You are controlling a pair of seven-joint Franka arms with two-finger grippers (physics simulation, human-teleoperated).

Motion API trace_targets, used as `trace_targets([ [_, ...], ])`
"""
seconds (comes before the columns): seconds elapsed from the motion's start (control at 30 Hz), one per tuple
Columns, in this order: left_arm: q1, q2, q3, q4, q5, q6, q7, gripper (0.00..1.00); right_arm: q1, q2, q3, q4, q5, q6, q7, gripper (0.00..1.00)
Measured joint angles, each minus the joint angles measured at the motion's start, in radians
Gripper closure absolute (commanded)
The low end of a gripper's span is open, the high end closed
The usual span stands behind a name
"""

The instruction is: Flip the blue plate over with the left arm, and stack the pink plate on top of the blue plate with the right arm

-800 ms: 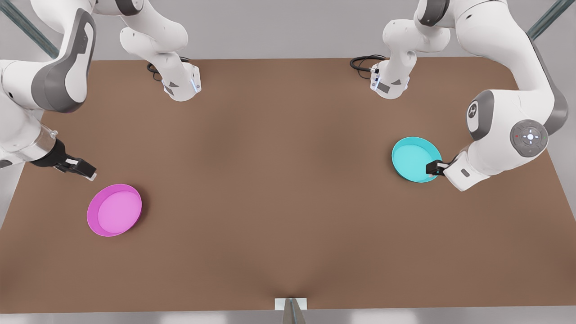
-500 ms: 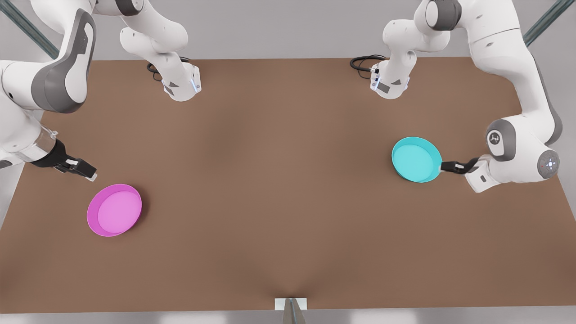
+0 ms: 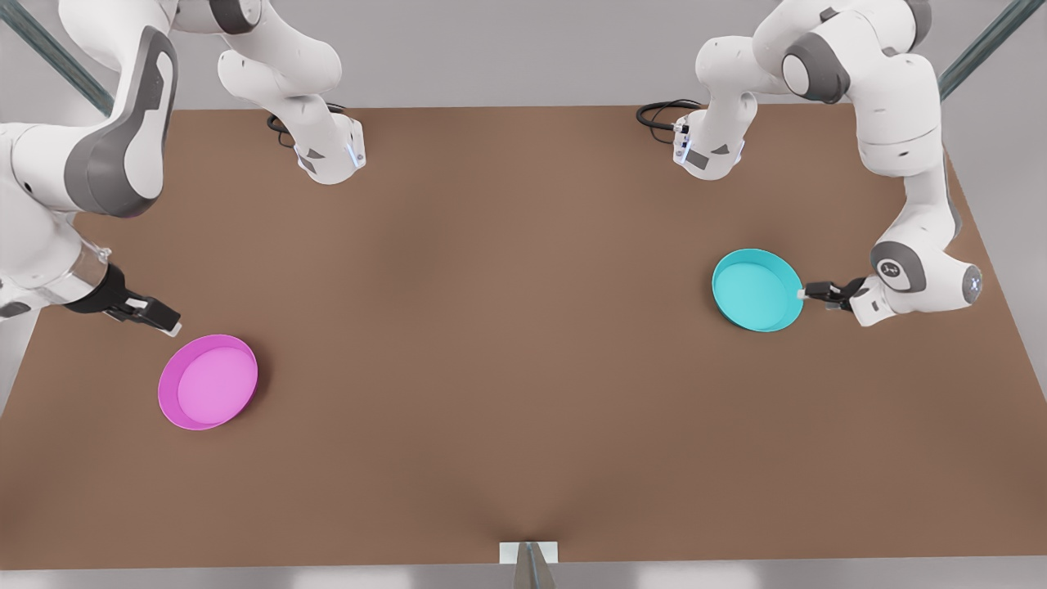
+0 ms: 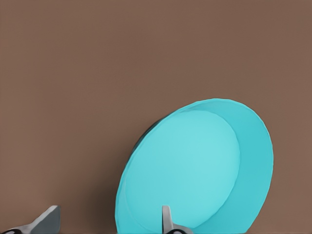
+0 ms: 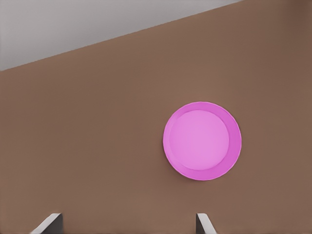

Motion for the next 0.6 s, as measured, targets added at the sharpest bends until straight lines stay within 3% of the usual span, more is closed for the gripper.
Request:
trace_targets([
  [0.2, -0.003, 0.05, -0.012, 0.0, -0.075, 0.001, 0.051, 0.0, 0.0, -0.003, 0.0, 0.002, -0.006, 0.0, 0.0, 0.0],
  [0.23, -0.004, 0.053, -0.014, 0.0, -0.082, 0.001, 0.051, 0.04, 0.0, -0.003, 0.0, 0.0, -0.006, 0.0, 0.0, 0.0],
  [0.3, -0.011, 0.058, -0.015, 0.0, -0.091, 0.002, 0.044, 0.29, 0.0, -0.002, 0.0, 0.0, -0.006, 0.0, 0.0, 0.0],
  [0.33, -0.013, 0.058, -0.015, 0.0, -0.094, 0.002, 0.043, 0.33, 0.0, -0.002, 0.0, 0.0, -0.006, 0.0, 0.0, 0.0],
  [0.6, -0.015, 0.07, -0.015, -0.002, -0.103, -0.003, 0.05, 0.42, 0.0, 0.002, 0.0, 0.0, -0.005, 0.001, 0.0, 0.0],
])
